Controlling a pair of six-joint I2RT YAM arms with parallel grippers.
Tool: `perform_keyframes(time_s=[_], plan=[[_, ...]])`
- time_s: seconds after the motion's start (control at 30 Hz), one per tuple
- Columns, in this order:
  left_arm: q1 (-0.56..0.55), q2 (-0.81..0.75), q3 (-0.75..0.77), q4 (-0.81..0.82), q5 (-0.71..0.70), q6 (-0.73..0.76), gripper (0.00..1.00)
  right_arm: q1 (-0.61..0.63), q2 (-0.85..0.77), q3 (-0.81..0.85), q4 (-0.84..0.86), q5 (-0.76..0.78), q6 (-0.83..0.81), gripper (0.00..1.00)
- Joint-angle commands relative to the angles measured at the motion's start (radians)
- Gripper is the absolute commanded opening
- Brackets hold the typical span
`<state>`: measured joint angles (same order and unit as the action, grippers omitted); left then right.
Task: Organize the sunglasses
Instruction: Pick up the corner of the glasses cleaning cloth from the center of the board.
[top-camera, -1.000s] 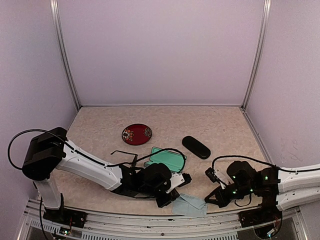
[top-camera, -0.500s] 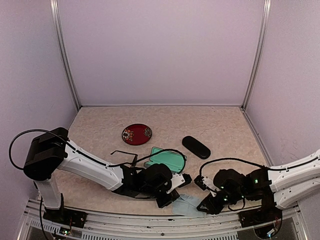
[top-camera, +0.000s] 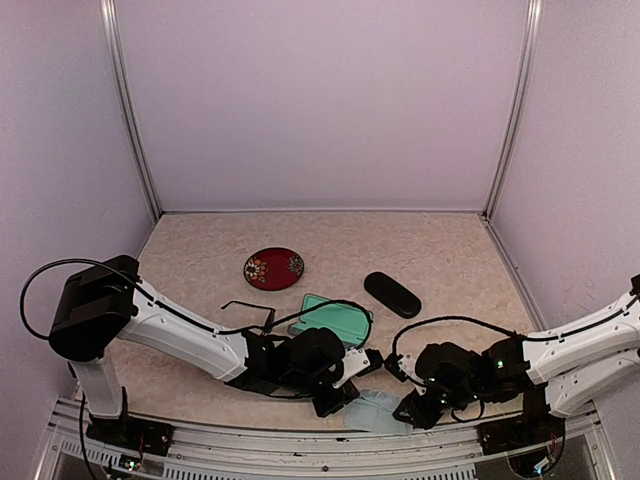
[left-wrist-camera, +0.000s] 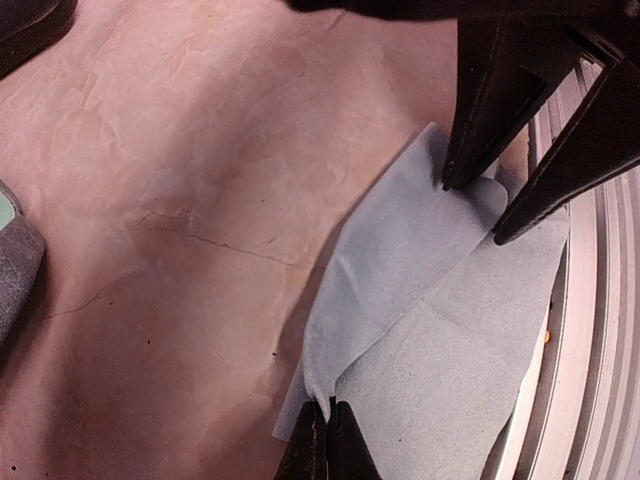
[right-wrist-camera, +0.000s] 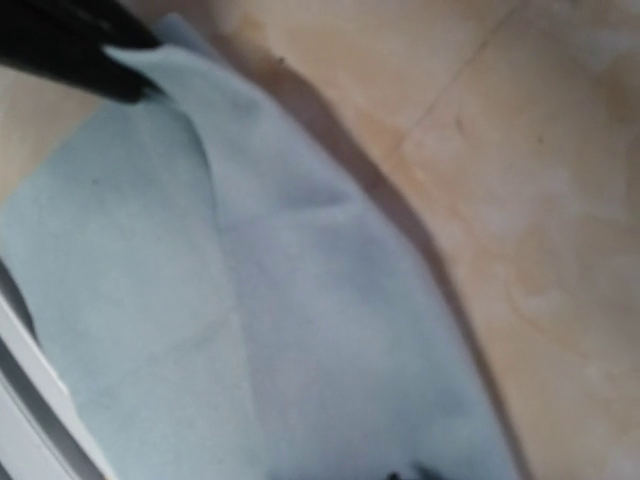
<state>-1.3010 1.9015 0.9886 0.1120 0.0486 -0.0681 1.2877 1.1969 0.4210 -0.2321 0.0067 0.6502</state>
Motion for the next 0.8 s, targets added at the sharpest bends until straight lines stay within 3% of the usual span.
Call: perform_keyframes(time_s=[0.0,0.17,0.47,0.77], plan=[[0.007,0.007,-0.004,0.027,0.014,-0.01,0.0,0.012,0.007,0.023,-0.003,0.028,-0.004,0.25],[0.006,0.01,-0.003,0.027,0.016,-0.009,0.0,0.012,-0.007,0.025,-0.006,0.032,-0.001,0.12],[0.007,0.012,-0.001,0.025,0.021,-0.007,0.0,0.011,-0.042,0.018,-0.015,0.042,0.009,0.0],[0.007,0.012,0.008,0.016,0.027,-0.008,0.0,0.012,-0.107,0.012,-0.041,0.052,0.014,0.0]])
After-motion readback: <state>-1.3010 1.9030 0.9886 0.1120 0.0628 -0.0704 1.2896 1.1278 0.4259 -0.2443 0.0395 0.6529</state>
